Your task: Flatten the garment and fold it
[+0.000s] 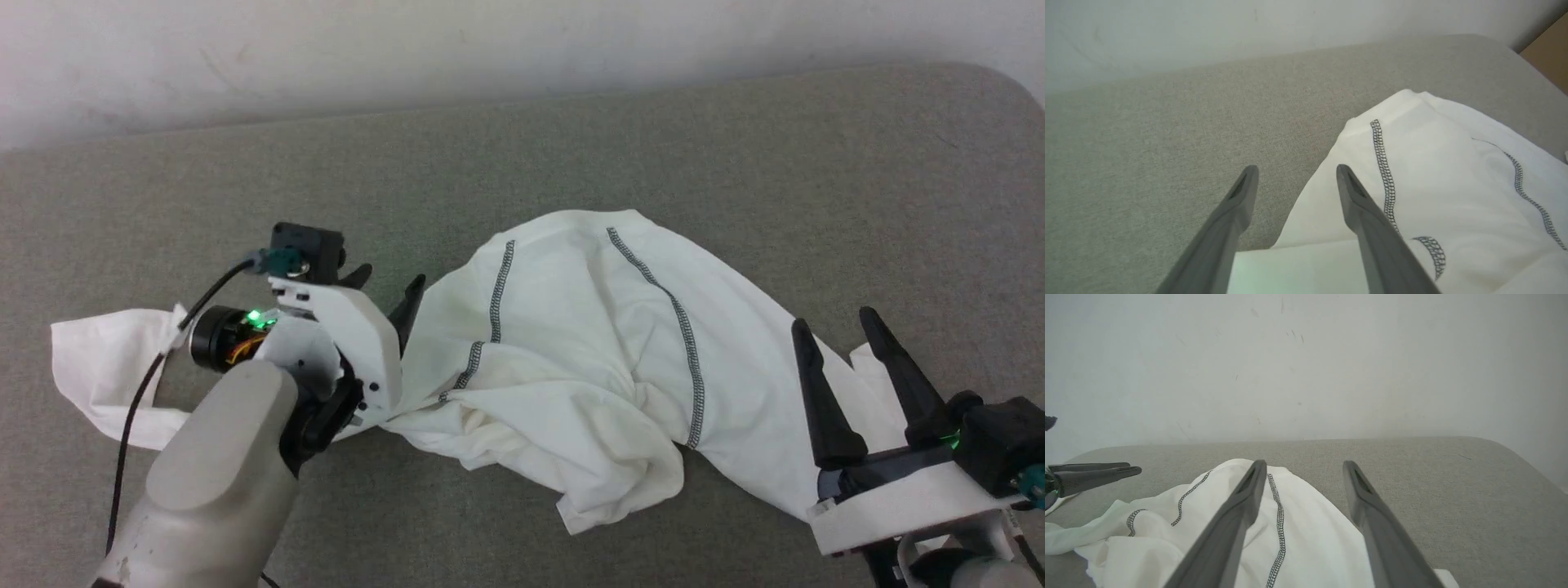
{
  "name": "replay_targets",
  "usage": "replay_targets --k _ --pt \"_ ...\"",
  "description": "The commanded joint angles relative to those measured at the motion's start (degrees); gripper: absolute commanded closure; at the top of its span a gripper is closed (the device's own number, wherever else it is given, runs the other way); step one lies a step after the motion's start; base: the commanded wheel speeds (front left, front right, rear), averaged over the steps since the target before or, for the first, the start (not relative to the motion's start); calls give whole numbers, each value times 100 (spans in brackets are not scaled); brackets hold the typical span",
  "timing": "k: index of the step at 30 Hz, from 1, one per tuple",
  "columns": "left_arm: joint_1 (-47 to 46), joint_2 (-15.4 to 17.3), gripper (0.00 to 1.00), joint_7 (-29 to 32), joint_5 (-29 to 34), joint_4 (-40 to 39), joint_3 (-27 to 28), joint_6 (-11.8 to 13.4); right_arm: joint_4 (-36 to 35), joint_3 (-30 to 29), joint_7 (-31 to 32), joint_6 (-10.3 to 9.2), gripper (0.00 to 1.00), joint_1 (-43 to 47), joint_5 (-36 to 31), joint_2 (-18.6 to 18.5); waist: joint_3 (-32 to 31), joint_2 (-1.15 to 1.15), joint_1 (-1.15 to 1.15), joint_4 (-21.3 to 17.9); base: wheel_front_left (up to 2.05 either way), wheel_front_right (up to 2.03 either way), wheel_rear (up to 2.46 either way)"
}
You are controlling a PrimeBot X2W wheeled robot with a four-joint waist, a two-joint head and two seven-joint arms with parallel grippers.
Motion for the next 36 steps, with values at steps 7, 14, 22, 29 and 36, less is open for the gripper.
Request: replay_targets --k 7,14,22,29,36 --pt "-690 -105 0 1073 -85 1171 -412 -428 222 -23 -46 -5 0 -161 114 28 391 0 -1 -352 0 0 0" --pt "-685 -100 81 2325 -166 1657 -1033 -769 394 -133 -96 -5 0 -174 209 38 446 0 -1 -473 0 0 0" --pt "-351 86 100 2083 -330 1403 -954 -589 595 -314 84 -5 0 -442 290 -29 356 0 -1 -475 0 0 0" --pt "-154 216 100 733 -141 727 -552 -66 1513 -208 960 -5 0 -1424 897 -601 351 0 -1 -210 0 0 0" --pt "-250 144 100 199 43 40 -477 171 3137 658 2055 -5 0 -2929 1863 -1275 603 0 -1 164 0 0 0"
